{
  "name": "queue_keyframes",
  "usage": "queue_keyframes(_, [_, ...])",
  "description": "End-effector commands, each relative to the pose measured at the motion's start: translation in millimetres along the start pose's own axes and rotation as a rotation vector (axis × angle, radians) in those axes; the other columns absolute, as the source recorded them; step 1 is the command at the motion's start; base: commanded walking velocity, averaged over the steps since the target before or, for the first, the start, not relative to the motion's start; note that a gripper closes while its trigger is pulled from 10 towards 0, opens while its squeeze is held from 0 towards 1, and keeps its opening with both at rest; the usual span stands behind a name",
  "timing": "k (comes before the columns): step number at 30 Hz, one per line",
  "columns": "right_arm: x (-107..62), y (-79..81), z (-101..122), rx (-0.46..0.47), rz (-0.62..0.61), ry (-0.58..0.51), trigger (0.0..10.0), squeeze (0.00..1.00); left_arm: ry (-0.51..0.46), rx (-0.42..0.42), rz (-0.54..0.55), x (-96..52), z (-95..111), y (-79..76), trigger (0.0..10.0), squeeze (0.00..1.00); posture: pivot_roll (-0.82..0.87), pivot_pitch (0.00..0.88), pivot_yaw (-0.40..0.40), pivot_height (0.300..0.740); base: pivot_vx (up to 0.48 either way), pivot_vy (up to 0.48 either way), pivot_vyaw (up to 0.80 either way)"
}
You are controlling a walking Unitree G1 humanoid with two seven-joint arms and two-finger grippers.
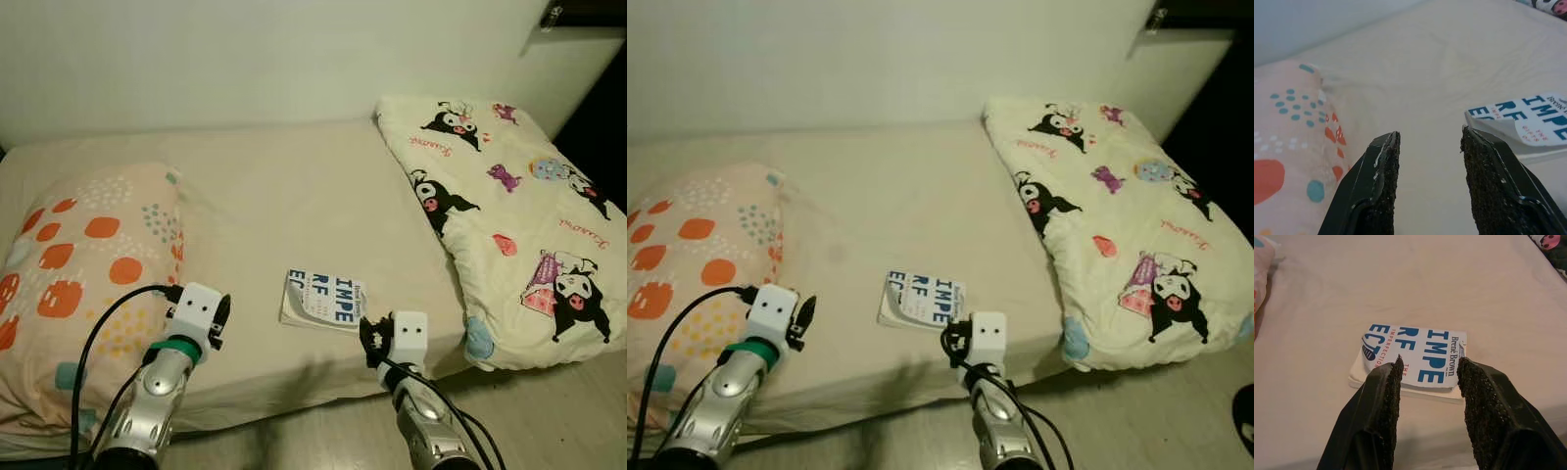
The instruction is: Clean up the room
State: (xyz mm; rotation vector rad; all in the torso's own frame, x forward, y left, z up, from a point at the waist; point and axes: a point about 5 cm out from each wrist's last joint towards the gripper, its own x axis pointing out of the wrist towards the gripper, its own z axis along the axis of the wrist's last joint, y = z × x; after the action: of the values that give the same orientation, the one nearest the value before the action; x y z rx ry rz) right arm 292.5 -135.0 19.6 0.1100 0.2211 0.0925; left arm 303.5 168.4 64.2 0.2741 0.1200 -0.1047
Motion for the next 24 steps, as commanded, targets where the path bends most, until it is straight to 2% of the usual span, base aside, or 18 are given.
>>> queue_keyframes(1, [-0.4,-1.7,-2.2,0.0,-0.011,0.009,10.0,0.0,0.016,-0.005,-0.018,-1.6,-5.3,-6.2,10.0,0.0,0.03,0.035,0.005,0.71,0.0,0.0,0.0])
queue_keyframes(6, [2.9,-2.5,2.7,-0.002,-0.013,-0.001,10.0,0.0,0.01,0.003,-0.034,-0.1,-3.9,-9.6,10.0,0.0,0.04,0.026,-0.001,0.695,0.0,0.0,0.0])
queue_keyframes(14, [2.8,-0.8,4.3,-0.012,0.005,-0.011,10.0,0.0,0.019,0.039,-0.041,-7.6,-10.8,-5.7,10.0,0.0,0.06,0.041,-0.012,0.665,0.0,0.0,0.0])
queue_keyframes(24, [5.3,-0.7,7.9,-0.018,0.013,-0.019,10.0,0.0,0.015,0.064,-0.051,-8.8,-11.7,-6.2,10.0,0.0,0.06,0.045,-0.014,0.64,0.0,0.0,0.0])
